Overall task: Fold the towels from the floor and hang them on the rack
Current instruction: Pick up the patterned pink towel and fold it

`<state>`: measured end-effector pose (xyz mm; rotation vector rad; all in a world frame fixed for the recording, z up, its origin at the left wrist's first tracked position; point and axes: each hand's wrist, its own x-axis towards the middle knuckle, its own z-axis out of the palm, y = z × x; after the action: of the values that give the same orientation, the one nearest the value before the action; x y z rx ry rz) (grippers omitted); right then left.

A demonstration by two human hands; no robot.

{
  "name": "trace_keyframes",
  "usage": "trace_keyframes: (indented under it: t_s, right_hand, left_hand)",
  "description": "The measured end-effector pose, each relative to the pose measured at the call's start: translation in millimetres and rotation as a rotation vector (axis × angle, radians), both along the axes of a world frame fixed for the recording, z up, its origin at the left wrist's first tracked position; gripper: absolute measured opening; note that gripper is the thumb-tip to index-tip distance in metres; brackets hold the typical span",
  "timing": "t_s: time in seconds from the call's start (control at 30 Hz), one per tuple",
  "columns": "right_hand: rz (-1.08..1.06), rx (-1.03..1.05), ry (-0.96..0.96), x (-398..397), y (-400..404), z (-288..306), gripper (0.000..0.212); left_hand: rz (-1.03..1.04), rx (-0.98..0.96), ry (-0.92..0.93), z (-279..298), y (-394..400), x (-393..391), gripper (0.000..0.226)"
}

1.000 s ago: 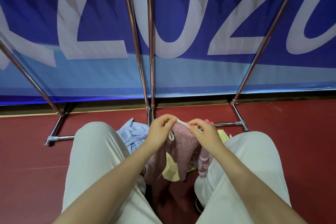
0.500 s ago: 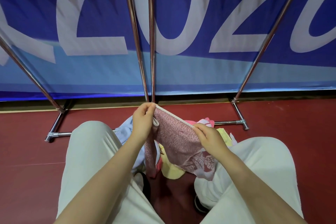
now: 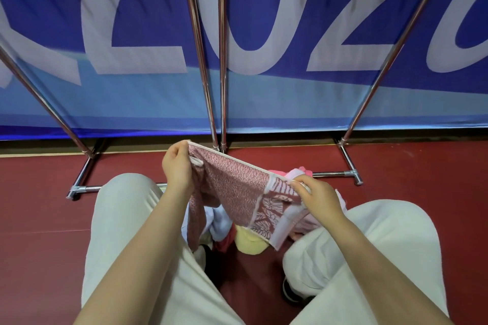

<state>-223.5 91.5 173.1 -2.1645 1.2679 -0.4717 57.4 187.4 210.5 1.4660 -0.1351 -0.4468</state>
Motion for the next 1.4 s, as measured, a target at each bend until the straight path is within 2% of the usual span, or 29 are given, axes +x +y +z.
trace_keyframes:
  t_s: [0.17, 0.27, 0.4, 0.47, 0.6, 0.67, 0.73, 0.77, 0.83, 0.93, 1.07, 1.27, 1.4]
  right_hand:
    - [-0.15, -0.027, -0.061, -3, -2, -4, 0.023]
    - [-0.298, -0.003, -0.226, -1, -5, 0, 0.022]
    - [-0.41, -0.139, -0.402, 14, -2, 25, 0.025]
    - [-0.447, -0.067, -0.545, 22, 4, 40, 0.025]
    - [-0.397, 0.249, -0.774, 42, 12, 49, 0.027]
    - [-0.269, 0.241, -0.719, 53, 14, 49, 0.028]
    - [-0.114, 0.223, -0.647, 63, 17, 45, 0.011]
    - [-0.036, 0.212, -0.596, 68, 18, 43, 0.009]
    - [0.09, 0.227, -0.495, 75, 23, 38, 0.009]
    - [0.124, 0.213, -0.432, 75, 25, 29, 0.02]
    - [-0.003, 0.245, -0.494, 60, 18, 29, 0.009]
    - [-0.309, 0.281, -0.554, 29, -1, 22, 0.017]
    - [-0.506, 0.261, -0.641, 4, -15, 22, 0.016]
  left_hand:
    - [-0.111, 0.045, 0.017, -5, 1, -3, 0.017]
    - [-0.245, 0.069, 0.034, -6, -1, -15, 0.015]
    - [-0.389, 0.097, -0.06, -1, -4, -32, 0.016]
    - [-0.483, 0.102, -0.146, 2, -4, -42, 0.019]
    - [-0.646, 0.097, -0.259, 6, -4, -58, 0.017]
    - [-0.692, 0.081, -0.277, 7, -7, -63, 0.015]
    - [-0.708, 0.06, -0.27, 8, -8, -66, 0.014]
    - [-0.709, 0.054, -0.264, 9, -9, -67, 0.014]
    - [-0.705, 0.045, -0.248, 8, -10, -67, 0.015]
    - [-0.709, 0.054, -0.264, 6, -13, -67, 0.015]
    - [-0.793, 0.123, -0.355, -1, -17, -69, 0.015]
    - [-1.037, 0.372, -0.672, -22, -18, -64, 0.014]
    - [-1.123, 0.417, -0.738, -22, -8, -59, 0.02]
